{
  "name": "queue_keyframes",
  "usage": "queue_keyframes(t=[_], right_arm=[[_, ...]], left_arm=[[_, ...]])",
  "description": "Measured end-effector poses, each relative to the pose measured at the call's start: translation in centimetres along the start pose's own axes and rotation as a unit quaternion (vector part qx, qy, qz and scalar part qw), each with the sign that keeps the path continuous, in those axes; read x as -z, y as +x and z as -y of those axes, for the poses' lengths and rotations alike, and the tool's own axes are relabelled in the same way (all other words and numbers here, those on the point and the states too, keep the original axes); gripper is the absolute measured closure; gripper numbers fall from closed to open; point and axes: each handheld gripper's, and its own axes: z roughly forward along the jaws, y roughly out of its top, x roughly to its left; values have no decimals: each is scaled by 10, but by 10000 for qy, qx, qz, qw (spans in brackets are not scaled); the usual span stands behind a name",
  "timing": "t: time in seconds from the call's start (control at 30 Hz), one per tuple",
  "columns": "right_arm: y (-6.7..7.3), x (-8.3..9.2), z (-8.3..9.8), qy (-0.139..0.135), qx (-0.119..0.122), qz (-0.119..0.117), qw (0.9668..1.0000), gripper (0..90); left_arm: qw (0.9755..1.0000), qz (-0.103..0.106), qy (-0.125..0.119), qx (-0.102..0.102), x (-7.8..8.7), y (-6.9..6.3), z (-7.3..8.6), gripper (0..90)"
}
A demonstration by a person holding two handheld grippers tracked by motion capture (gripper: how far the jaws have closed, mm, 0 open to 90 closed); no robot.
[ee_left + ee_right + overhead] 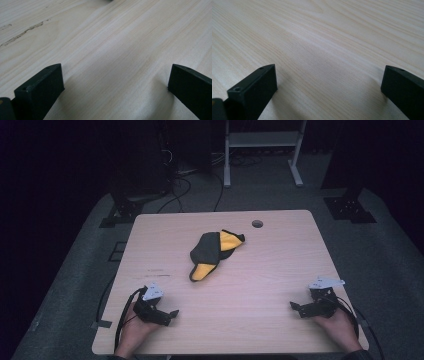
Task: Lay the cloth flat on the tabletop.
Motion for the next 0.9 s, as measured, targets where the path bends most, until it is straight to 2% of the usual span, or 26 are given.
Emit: queue_keyframes(t=[0.1,0.3,0.67,0.83,0.9], right_arm=[[0,0,0,0,0,0,10000,0],[0,0,0,-1,-9,6,10000,0],[0,0,0,-1,2,10,10000,0],[0,0,0,3,-1,8,10000,0],[0,0,0,3,-2,9,10000,0]], left_arm=[[10000,-55,20,-31,-1,-1,-3,0],[9999,26,-114,66,-2,-2,-16,0],[9994,189,-274,-22,-18,-3,-58,0],[9991,188,-367,-25,-27,3,-79,0],[9991,181,-383,-38,-29,3,-82,0]])
